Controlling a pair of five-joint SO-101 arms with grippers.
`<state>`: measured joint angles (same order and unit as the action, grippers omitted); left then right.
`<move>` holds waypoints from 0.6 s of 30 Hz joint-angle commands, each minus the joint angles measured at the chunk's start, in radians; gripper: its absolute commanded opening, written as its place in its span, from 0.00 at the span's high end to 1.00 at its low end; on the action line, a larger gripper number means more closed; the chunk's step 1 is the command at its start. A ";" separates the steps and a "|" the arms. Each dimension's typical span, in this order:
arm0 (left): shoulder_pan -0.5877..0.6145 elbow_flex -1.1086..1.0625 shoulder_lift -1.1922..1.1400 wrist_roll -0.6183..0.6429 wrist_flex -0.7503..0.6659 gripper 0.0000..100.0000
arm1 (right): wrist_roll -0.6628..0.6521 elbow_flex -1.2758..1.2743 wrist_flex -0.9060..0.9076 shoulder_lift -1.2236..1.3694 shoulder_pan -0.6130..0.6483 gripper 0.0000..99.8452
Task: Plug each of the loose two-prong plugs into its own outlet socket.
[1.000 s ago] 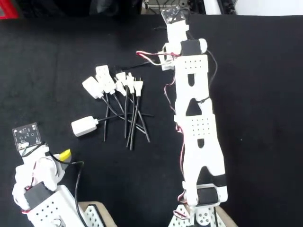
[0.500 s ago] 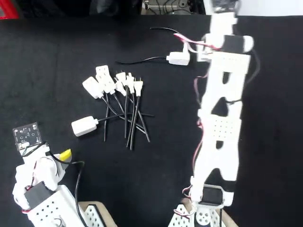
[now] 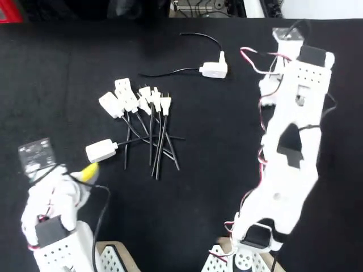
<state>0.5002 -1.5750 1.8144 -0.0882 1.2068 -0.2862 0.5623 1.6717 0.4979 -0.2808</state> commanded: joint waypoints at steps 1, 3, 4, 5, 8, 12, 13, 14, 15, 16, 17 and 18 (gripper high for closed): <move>-0.189 0.062 -0.002 0.043 -0.038 0.61 | -0.051 -0.309 -0.161 -0.217 -0.026 0.99; -0.208 0.062 -0.003 0.107 -0.068 0.61 | -0.081 -0.499 -0.284 -0.300 -0.035 0.99; -0.211 0.062 -0.003 0.130 -0.077 0.61 | -0.098 -0.591 -0.350 -0.340 -0.038 0.99; -0.214 0.067 -0.005 0.144 -0.084 0.61 | -0.117 -0.677 -0.413 -0.378 -0.040 0.99; -0.217 0.107 -0.023 0.183 -0.083 0.61 | -0.180 -0.889 -0.552 -0.478 -0.040 0.99; -0.220 0.196 -0.193 0.262 -0.095 0.61 | -0.218 -0.990 -0.592 -0.549 -0.040 0.99; -0.229 0.220 -0.270 0.267 -0.121 0.61 | -0.216 -0.990 -0.592 -0.550 -0.040 0.99; -0.236 0.248 -0.354 0.265 -0.150 0.61 | -0.216 -0.990 -0.592 -0.550 -0.040 0.99; -0.245 0.283 -0.453 0.265 -0.170 0.61 | -0.216 -0.990 -0.592 -0.549 -0.040 0.99; -0.248 0.329 -0.554 0.265 -0.184 0.61 | -0.212 -0.990 -0.592 -0.549 -0.040 0.99; -0.260 0.381 -0.657 0.267 -0.189 0.61 | -0.210 -0.993 -0.592 -0.549 -0.040 0.99; -0.269 0.437 -0.758 0.272 -0.189 0.61 | -0.210 -0.995 -0.592 -0.549 -0.040 0.99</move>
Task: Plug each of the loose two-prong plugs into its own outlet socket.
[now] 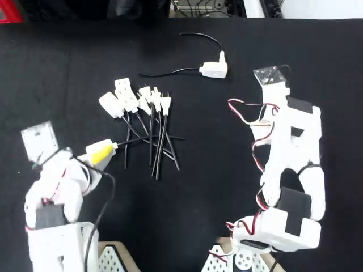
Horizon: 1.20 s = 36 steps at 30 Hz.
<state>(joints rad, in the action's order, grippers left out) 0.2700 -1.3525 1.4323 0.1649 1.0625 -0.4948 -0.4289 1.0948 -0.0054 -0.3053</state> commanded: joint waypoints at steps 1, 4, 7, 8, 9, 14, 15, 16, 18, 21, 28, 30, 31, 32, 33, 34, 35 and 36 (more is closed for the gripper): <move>-0.048 0.271 -0.480 0.021 -0.043 0.61 | -0.002 -0.005 -0.015 -0.045 -0.015 0.99; -0.061 0.433 -0.767 0.080 -0.046 0.61 | -0.002 -0.025 -0.015 -0.045 -0.021 0.99; -0.082 0.576 -1.022 0.132 -0.044 0.61 | -0.002 -0.035 -0.015 -0.045 -0.023 0.99; -0.087 0.616 -1.099 0.153 -0.044 0.61 | -0.002 -0.042 -0.015 -0.045 -0.023 0.99; -0.090 0.654 -1.172 0.178 -0.044 0.61 | -0.002 -0.047 -0.015 -0.045 -0.023 0.99; -0.079 0.803 -1.430 0.219 -0.041 0.61 | -0.002 -0.050 -0.015 -0.045 -0.023 0.99; -0.076 0.822 -1.462 0.219 -0.041 0.63 | -0.002 -0.053 -0.015 -0.045 -0.023 0.99; -0.077 0.834 -1.490 0.218 -0.041 0.65 | -0.002 -0.058 -0.017 -0.045 -0.023 0.99; -0.081 0.855 -1.534 0.218 -0.043 0.67 | -0.002 -0.059 -0.017 -0.045 -0.020 0.99; -0.071 0.875 -1.567 0.218 -0.044 0.68 | -0.002 -0.061 -0.017 -0.045 -0.021 0.99; -0.070 0.883 -1.568 0.115 -0.043 0.80 | -0.003 -0.081 -0.023 -0.048 -0.021 0.99; -0.070 0.883 -1.568 0.048 -0.041 0.84 | -0.003 -0.081 -0.021 -0.047 -0.021 0.99; -0.070 0.883 -1.568 0.011 -0.040 0.87 | -0.002 -0.081 -0.021 -0.047 -0.021 0.99; -0.070 0.885 -1.568 -0.026 -0.026 0.90 | -0.002 -0.081 -0.021 -0.047 -0.021 0.99; -0.070 0.895 -1.568 -0.054 -0.011 0.93 | -0.002 -0.081 -0.020 -0.047 -0.021 0.99; -0.070 0.909 -1.568 -0.077 0.012 0.95 | -0.002 -0.081 -0.018 -0.047 -0.021 0.99; -0.070 0.924 -1.571 -0.095 0.038 0.97 | -0.002 -0.082 -0.017 -0.048 -0.023 0.99; -0.068 0.941 -1.574 -0.112 0.061 0.97 | -0.002 -0.082 -0.017 -0.050 -0.023 0.99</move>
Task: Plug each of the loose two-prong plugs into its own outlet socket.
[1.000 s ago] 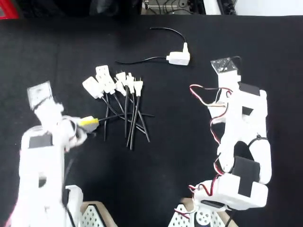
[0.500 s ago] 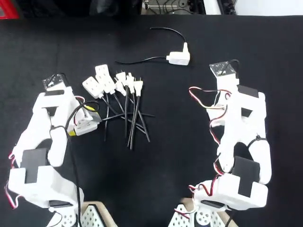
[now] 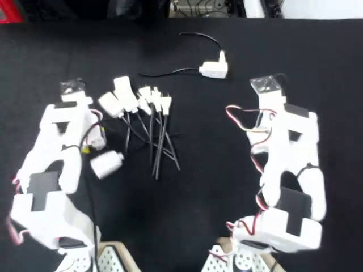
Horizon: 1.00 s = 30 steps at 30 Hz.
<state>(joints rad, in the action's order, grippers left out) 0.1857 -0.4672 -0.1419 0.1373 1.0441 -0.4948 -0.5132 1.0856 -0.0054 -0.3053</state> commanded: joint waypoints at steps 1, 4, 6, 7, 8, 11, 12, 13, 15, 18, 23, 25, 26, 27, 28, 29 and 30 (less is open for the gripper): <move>0.022 0.070 -0.002 -0.103 0.100 0.96 | -0.003 0.002 -0.008 -0.050 -0.023 0.99; 0.061 0.114 0.006 -0.140 0.170 0.97 | -0.003 0.002 -0.008 -0.047 -0.023 0.99; 0.090 0.159 0.006 -0.152 0.261 0.97 | -0.008 0.002 -0.008 -0.047 -0.038 0.99; 0.101 0.185 0.006 -0.164 0.313 0.97 | -0.009 0.002 -0.008 -0.047 -0.046 0.99; 0.111 0.208 0.006 -0.181 0.359 0.97 | -0.009 0.002 -0.009 -0.047 -0.055 0.99; 0.128 0.275 0.017 -0.262 0.471 0.96 | -0.011 0.004 -0.014 -0.047 -0.069 0.99; 0.128 0.297 0.035 -0.298 0.499 0.95 | -0.011 0.004 -0.014 -0.047 -0.069 0.99; 0.124 0.312 0.060 -0.342 0.525 0.93 | -0.011 0.004 -0.014 -0.047 -0.069 0.99; 0.114 0.337 0.130 -0.485 0.585 0.89 | -0.011 0.004 -0.014 -0.045 -0.069 0.99; 0.090 0.348 0.265 -0.701 0.657 0.85 | -0.011 0.004 -0.014 -0.045 -0.068 0.99; 0.012 0.242 0.439 -0.890 0.635 0.84 | -0.009 0.004 -0.014 -0.045 -0.063 0.99; -0.042 0.145 0.451 -0.922 0.568 0.84 | -0.008 0.004 -0.014 -0.045 -0.063 0.99; -0.067 0.097 0.450 -0.930 0.525 0.84 | -0.008 0.004 -0.014 -0.045 -0.061 0.99; -0.087 0.053 0.448 -0.939 0.474 0.84 | -0.008 0.004 -0.014 -0.045 -0.061 0.99; -0.104 0.004 0.448 -0.948 0.420 0.84 | -0.008 0.004 -0.014 -0.045 -0.061 0.99; -0.119 -0.042 0.448 -0.961 0.370 0.84 | -0.009 0.002 -0.014 -0.045 -0.061 0.99; -0.137 -0.079 0.448 -0.979 0.333 0.84 | -0.009 0.002 -0.014 -0.045 -0.063 0.99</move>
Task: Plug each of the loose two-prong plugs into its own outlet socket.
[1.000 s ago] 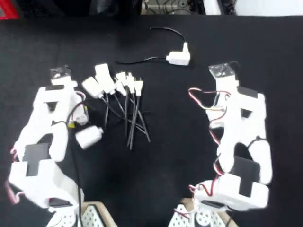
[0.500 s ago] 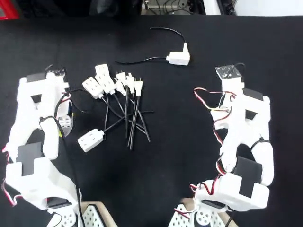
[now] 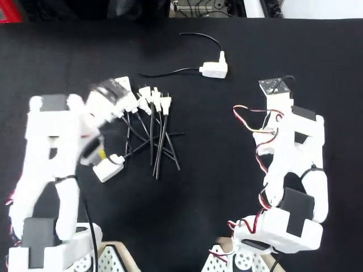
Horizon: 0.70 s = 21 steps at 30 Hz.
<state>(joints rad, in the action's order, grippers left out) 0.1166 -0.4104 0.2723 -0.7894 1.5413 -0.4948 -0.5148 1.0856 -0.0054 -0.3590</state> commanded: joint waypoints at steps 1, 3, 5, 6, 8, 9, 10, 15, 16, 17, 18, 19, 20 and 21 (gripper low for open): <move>-0.085 -0.163 0.035 -0.064 -0.195 0.84 | -0.009 0.004 -0.014 -0.045 -0.011 0.99; -0.116 -0.189 0.035 -0.081 -0.222 0.84 | -0.009 0.004 -0.014 -0.045 -0.014 0.99; -0.136 -0.193 0.035 -0.109 -0.229 0.84 | -0.009 0.004 -0.014 -0.045 -0.014 0.99; -0.142 -0.189 0.034 -0.127 -0.232 0.84 | -0.009 0.004 -0.014 -0.045 -0.014 0.99; -0.143 -0.188 0.034 -0.163 -0.250 0.84 | -0.009 0.004 -0.014 -0.045 -0.011 0.99; -0.143 -0.189 0.034 -0.180 -0.262 0.84 | -0.009 0.004 -0.014 -0.045 -0.009 0.99; -0.139 -0.193 0.032 -0.201 -0.275 0.84 | -0.009 0.004 -0.015 -0.045 -0.009 0.99; -0.136 -0.166 -0.034 -0.275 -0.316 0.84 | -0.003 0.005 -0.015 -0.045 -0.009 0.99; -0.136 -0.147 -0.063 -0.273 -0.318 0.84 | -0.003 0.005 -0.015 -0.045 -0.009 0.99; -0.134 -0.125 -0.097 -0.273 -0.315 0.82 | -0.003 0.005 -0.015 -0.045 -0.009 0.99; -0.136 -0.101 -0.137 -0.273 -0.308 0.80 | -0.005 0.005 -0.015 -0.045 -0.011 0.99; -0.139 -0.077 -0.178 -0.273 -0.304 0.77 | -0.006 0.005 -0.015 -0.045 -0.014 0.99; -0.143 -0.053 -0.219 -0.276 -0.285 0.73 | -0.006 0.005 -0.015 -0.045 -0.015 0.99; -0.145 -0.021 -0.256 -0.273 -0.265 0.70 | -0.008 0.005 -0.015 -0.045 -0.015 0.99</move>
<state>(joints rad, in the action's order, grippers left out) -0.0138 -0.5562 0.1250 -1.0518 1.2390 -0.4948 -0.5148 1.0825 -0.0054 -0.3590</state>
